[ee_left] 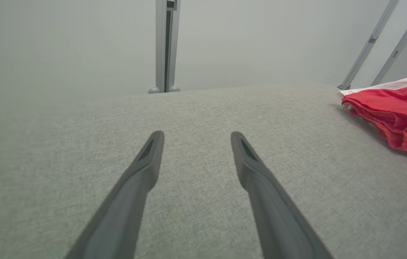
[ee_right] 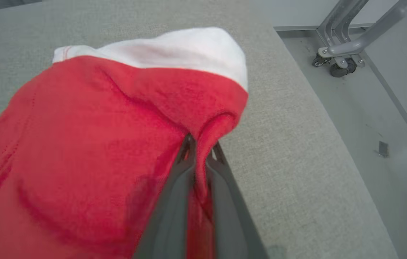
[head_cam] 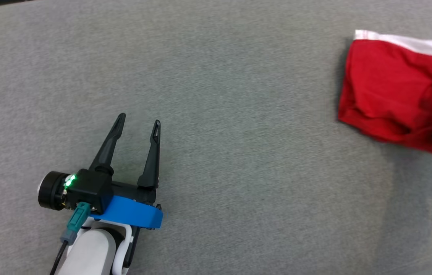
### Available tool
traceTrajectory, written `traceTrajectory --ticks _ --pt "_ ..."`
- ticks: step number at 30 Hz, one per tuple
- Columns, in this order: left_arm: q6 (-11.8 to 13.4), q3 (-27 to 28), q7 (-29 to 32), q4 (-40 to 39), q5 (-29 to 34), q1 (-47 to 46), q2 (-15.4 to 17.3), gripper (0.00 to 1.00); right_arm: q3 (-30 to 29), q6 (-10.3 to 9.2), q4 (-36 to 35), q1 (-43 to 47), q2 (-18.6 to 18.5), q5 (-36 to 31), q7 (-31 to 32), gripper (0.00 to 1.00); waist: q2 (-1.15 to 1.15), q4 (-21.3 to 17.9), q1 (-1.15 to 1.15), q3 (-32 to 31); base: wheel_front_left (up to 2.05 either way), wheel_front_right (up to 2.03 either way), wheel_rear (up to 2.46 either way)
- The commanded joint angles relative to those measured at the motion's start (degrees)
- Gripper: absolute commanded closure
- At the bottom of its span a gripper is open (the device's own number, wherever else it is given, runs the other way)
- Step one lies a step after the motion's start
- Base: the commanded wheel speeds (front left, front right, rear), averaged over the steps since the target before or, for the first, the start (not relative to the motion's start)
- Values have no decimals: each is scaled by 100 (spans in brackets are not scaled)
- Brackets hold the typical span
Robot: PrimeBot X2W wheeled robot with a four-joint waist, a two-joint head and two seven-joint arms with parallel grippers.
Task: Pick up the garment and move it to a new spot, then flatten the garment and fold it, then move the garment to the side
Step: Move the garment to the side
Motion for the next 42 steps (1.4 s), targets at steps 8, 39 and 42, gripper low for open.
traceTrajectory --ticks 8,39,42 --pt "106 -22 57 -241 25 47 71 0 -572 1 532 -877 -620 -485 312 100 0 815 -1 322 0 0 0" --pt "308 345 -322 651 -509 85 31 0 365 0 78 -752 328 -1127 -1817 0 0 873 -1 -801 0 0 0" --pt "339 482 -407 890 -637 200 57 0 559 0 2 -462 667 -1167 -2149 0 0 902 -1 -1091 0 0 0"
